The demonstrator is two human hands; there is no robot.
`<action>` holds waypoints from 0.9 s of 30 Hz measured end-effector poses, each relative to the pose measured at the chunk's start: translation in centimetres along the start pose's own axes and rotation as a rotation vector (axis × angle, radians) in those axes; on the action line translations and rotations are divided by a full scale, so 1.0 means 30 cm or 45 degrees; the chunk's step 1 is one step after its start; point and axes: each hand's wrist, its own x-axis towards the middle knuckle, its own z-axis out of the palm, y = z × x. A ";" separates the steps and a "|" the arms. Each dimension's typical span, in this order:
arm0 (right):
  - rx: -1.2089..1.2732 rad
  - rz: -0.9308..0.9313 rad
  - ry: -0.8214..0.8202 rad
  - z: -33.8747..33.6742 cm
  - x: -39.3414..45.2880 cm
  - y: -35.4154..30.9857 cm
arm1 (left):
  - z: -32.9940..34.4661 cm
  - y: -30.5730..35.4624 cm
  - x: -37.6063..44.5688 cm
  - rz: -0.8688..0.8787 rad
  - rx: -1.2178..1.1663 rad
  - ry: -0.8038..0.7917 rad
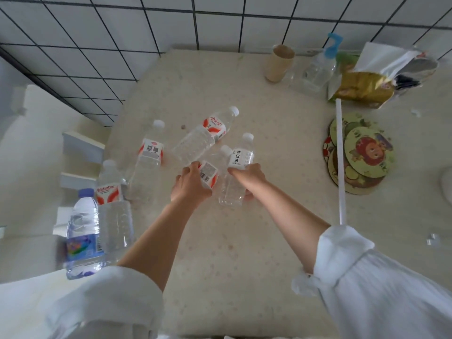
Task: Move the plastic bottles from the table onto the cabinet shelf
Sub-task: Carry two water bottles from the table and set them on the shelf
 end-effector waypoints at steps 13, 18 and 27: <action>0.103 -0.031 -0.001 0.022 0.058 0.031 | 0.023 0.005 0.028 -0.044 -0.003 0.085; 0.084 -0.065 -0.088 -0.009 0.007 0.128 | 0.032 0.000 -0.033 -0.073 -0.150 0.063; 0.250 -0.060 -0.144 -0.087 -0.164 0.404 | 0.133 -0.032 -0.301 -0.181 -0.460 0.088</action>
